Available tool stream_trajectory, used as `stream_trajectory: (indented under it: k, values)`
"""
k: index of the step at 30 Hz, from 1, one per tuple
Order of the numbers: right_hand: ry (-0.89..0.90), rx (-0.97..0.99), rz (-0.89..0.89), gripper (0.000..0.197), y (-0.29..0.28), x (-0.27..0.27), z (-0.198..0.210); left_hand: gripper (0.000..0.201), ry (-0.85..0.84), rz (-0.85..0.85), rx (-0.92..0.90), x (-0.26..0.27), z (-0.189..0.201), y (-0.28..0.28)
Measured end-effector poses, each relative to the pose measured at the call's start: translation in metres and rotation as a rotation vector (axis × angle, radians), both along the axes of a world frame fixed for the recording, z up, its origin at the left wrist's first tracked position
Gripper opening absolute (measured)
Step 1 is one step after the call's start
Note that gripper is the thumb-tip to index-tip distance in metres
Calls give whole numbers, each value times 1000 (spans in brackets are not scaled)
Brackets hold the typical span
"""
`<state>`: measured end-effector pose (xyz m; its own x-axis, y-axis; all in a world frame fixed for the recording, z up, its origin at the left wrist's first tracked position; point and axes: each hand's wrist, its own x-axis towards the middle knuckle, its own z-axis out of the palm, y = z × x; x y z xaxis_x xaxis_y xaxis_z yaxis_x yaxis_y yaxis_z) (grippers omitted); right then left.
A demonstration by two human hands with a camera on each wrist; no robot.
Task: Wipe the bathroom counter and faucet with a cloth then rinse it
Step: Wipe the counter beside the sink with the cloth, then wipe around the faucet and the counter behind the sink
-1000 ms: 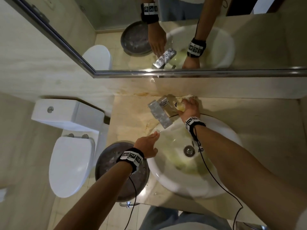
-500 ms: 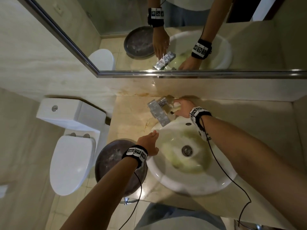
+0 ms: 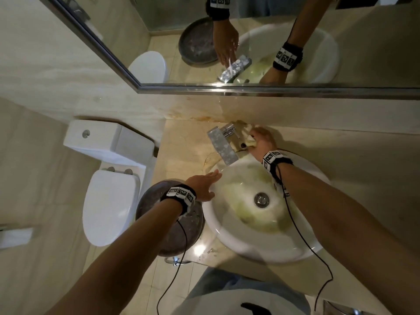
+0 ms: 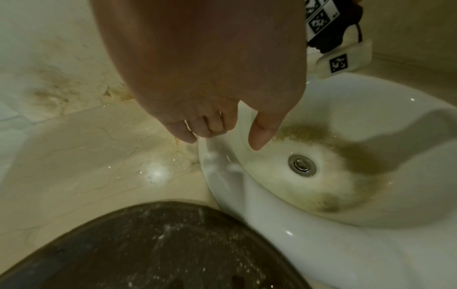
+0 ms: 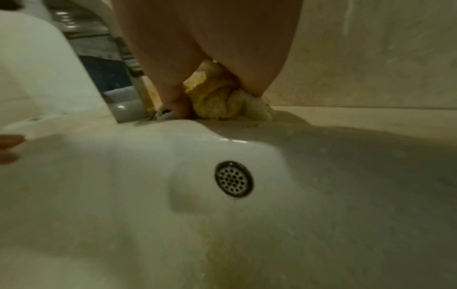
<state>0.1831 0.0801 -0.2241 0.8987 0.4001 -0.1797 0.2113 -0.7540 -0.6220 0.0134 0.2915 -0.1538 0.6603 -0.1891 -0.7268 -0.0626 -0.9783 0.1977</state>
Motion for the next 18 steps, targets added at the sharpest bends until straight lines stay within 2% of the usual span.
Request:
stream_trajectory:
  k: [3,7,10,12,15,18]
  values:
    - [53,-5,133,40,13,-8,4,84,-3,9,-34,-2,0,5]
    - [172,95,95,44,16,-14,11,86,2,1,-43,-5,-3,9]
    - [270,175,107,25,10,-18,23,82,-4,19,-51,-4,-5,10]
    - [315,232,102,26,5,-29,34,77,-24,72,-60,-1,-5,11]
    - [343,317,-51,29,-2,-58,40,69,-99,231,-135,2,-3,4]
    - [437,418,-306,23,0,-96,39,74,-166,420,-264,2,2,-17]
